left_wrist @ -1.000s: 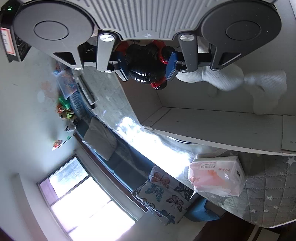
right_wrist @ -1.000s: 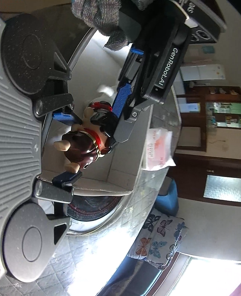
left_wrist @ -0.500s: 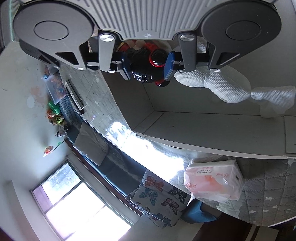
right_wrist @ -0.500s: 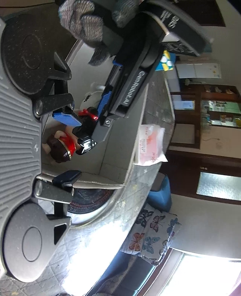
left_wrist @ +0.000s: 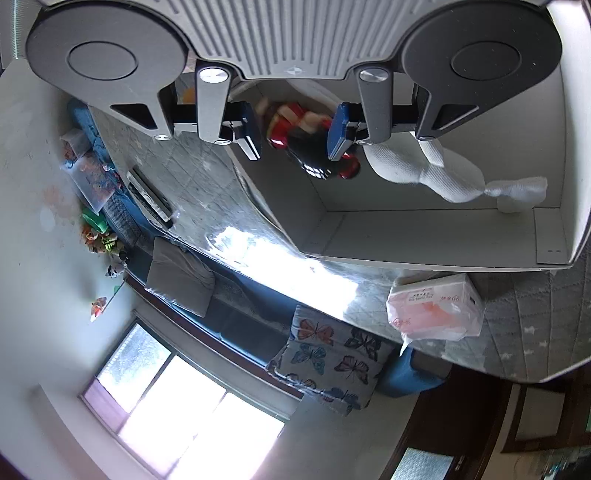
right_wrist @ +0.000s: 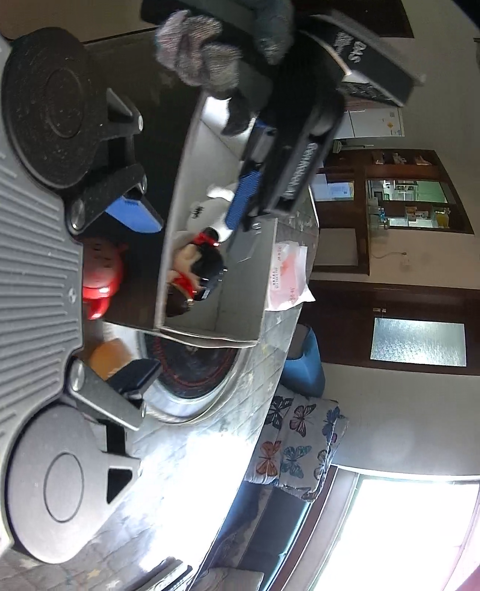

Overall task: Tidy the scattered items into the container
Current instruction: 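Carry the doll into the box and open the left tool to release it, then lower the left tool onto the green alien toy and close it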

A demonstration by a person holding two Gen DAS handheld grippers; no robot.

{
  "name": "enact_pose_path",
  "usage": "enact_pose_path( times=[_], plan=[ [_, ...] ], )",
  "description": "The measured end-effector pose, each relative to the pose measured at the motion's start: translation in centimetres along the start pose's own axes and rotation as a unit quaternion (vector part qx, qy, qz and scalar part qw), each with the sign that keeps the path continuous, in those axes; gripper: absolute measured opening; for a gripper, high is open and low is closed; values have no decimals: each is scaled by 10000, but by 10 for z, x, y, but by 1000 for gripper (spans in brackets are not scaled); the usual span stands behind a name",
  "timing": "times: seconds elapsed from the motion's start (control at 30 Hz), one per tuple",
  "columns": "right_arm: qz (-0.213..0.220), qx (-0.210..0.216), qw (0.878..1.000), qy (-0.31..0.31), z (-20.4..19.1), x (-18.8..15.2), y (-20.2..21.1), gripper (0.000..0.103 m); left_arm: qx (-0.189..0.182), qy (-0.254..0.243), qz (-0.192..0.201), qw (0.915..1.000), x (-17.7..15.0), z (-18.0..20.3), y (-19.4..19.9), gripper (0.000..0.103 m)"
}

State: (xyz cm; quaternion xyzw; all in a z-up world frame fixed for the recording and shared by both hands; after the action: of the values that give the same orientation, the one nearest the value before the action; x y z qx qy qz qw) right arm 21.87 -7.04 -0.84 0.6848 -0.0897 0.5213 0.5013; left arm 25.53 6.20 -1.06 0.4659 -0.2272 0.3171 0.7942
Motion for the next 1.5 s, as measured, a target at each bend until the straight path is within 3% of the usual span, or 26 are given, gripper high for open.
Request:
enact_pose_path(
  times=[0.13,0.3,0.8,1.5],
  plan=[
    [29,0,9999,-157,-2,-15,12,87,-52,-132,34,9999,-15,16,11,42],
    [-7,-65,9997,-250,-3,-35,25,88,-69,-294,-29,9995,-36,34,16,42],
    [-263,-240,9968,-720,7,-80,33,91,-232,-637,-731,9950,-103,70,-5,42],
    [-438,-334,9924,-1104,24,-97,16,91,-480,-720,-1011,9911,-112,89,-28,42]
  ],
)
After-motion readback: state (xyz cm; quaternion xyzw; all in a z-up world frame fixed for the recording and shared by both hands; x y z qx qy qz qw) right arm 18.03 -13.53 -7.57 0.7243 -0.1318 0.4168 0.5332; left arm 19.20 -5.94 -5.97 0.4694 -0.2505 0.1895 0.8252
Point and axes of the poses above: each gripper's, at about its wrist camera, not at the fingertips, and y roughly against the way its jaws point, z to its right, x to its top, the point moved 9 cm from there along -y, roughly the way its jaws point, and after that the axes turned 2 degrees about -z, right-handed, at the moved point
